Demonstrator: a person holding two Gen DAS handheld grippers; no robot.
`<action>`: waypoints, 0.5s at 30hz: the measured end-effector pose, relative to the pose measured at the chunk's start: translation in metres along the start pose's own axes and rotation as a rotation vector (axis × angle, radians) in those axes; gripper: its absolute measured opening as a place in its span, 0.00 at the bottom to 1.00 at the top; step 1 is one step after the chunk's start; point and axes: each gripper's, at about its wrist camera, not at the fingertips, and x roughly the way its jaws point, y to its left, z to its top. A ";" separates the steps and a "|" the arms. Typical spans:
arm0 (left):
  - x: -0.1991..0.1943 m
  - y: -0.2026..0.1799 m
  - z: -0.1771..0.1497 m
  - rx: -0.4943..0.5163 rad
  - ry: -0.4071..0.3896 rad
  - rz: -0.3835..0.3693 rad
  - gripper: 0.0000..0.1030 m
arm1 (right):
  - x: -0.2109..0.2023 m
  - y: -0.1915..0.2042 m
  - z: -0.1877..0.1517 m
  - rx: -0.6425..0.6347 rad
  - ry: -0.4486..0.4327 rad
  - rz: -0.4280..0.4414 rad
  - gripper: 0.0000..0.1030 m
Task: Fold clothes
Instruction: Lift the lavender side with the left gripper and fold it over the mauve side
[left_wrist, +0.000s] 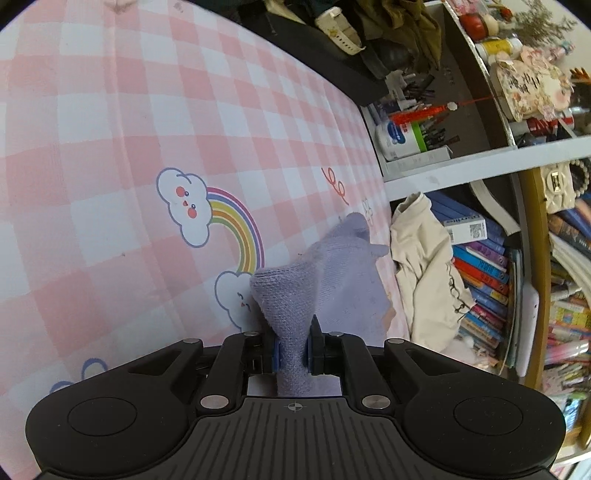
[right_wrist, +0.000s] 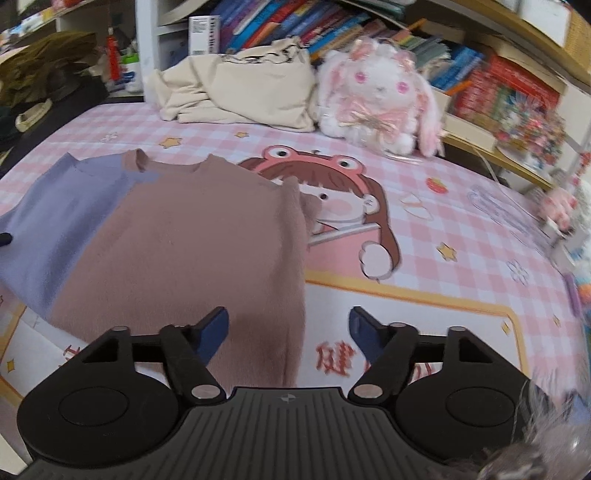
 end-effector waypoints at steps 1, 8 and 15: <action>0.000 -0.001 -0.001 0.012 -0.005 0.006 0.11 | 0.003 -0.001 0.002 -0.009 0.000 0.015 0.53; -0.003 -0.010 -0.009 0.072 -0.038 0.035 0.11 | 0.024 -0.014 0.005 -0.060 0.046 0.164 0.24; -0.019 -0.036 -0.016 0.142 -0.095 0.032 0.10 | 0.029 -0.028 0.006 -0.077 0.041 0.263 0.24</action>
